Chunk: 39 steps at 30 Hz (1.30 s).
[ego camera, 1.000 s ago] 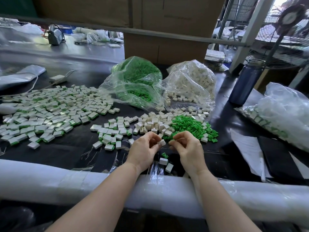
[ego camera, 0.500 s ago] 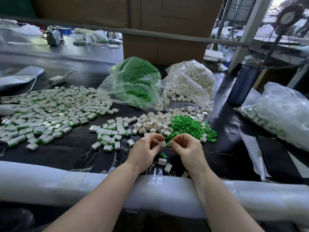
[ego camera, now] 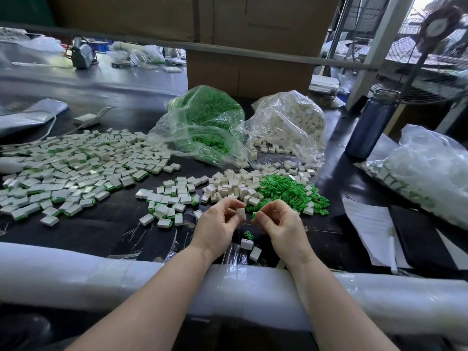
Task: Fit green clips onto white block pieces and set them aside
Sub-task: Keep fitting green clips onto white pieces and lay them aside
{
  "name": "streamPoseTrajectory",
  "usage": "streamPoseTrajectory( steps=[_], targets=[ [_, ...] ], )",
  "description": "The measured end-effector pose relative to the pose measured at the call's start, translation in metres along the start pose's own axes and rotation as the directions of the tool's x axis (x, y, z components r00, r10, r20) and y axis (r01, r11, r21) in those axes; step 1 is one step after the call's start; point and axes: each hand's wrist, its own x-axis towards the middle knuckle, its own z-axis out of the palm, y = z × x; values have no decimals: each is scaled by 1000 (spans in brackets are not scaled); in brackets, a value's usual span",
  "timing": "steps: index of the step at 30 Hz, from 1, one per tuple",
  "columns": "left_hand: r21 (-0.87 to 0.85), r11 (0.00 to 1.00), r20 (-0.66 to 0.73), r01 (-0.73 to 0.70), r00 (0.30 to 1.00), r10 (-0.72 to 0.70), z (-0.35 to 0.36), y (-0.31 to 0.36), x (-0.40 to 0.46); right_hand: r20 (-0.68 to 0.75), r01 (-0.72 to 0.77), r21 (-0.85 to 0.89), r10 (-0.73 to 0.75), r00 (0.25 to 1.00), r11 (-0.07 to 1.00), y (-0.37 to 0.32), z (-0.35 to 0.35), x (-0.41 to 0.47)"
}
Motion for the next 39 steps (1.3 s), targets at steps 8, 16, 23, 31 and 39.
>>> streamPoseTrajectory(
  steps=[8,16,23,31,39],
  targets=[
    [-20,999,-66,30,997,-31,-1,3,1,104,-1,-152,17,994,988,-2,4,-3],
    [-8,1000,-79,17,997,-17,-2,2,1,-16,12,-233,-16,1000,972,1,5,0],
    [-73,997,-61,19,998,-23,-2,2,1,-66,80,-158,-91,994,984,0,1,1],
    [-257,964,39,66,998,-58,-2,1,2,10,-6,42,6,1000,999,-3,-2,-1],
    [-367,923,87,117,992,-92,-2,0,2,-69,18,61,-14,997,998,-4,-2,-1]
  ],
)
